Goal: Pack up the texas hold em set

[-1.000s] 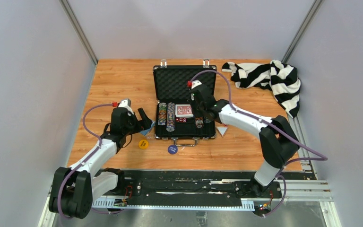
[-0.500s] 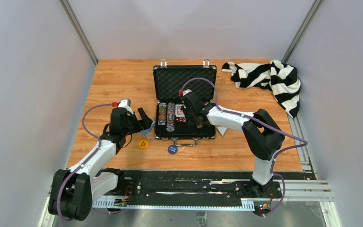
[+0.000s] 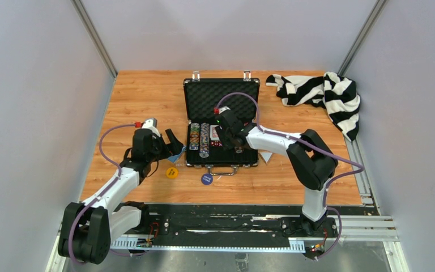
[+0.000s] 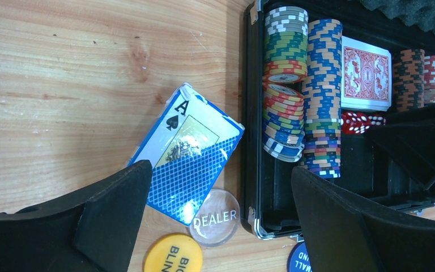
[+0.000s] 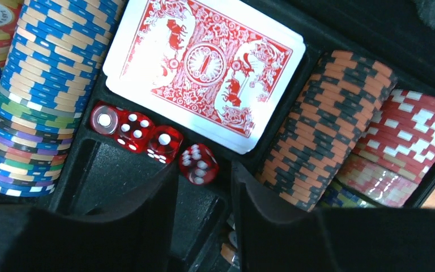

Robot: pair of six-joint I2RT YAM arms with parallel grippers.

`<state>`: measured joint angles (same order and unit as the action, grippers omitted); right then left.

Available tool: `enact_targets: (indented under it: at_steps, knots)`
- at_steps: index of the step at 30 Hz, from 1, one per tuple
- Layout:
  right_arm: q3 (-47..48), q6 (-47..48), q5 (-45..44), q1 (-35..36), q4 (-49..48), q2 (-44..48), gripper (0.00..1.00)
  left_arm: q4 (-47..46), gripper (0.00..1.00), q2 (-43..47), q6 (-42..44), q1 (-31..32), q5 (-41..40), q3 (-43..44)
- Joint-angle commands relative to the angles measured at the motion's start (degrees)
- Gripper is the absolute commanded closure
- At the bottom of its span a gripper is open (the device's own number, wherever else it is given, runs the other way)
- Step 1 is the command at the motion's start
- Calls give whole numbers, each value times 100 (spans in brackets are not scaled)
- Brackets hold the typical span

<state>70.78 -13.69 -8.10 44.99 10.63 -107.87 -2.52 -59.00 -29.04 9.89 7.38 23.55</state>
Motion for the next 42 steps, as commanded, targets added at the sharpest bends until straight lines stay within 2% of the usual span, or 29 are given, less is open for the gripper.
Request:
enact_targets:
  at_steps: [1,4,13,19,24,28,33,42]
  knots:
    - [79,-51,90,81,-6,-77,51,-145,2,-45,30,22,69,-42]
    - [-38,-21,186,80,-74,128,46,-158,3,-64,30,22,78,-43]
    - [-354,130,220,81,-204,968,45,-191,3,-103,12,22,127,-39]
    - [-693,352,-223,33,-167,1839,45,-191,3,-96,4,22,144,-34]
    - [-1569,336,-505,-730,-175,2669,45,-223,3,-65,-45,23,154,-48]
    - [-2344,263,-277,-1565,-286,3057,45,-287,3,-114,-102,31,191,-52]
    - [-2857,284,-26,-2036,-474,3124,47,-348,4,-161,-136,31,273,-69]
    - [-2932,168,-165,-2069,-703,2369,57,-404,4,-192,-163,31,359,-80]
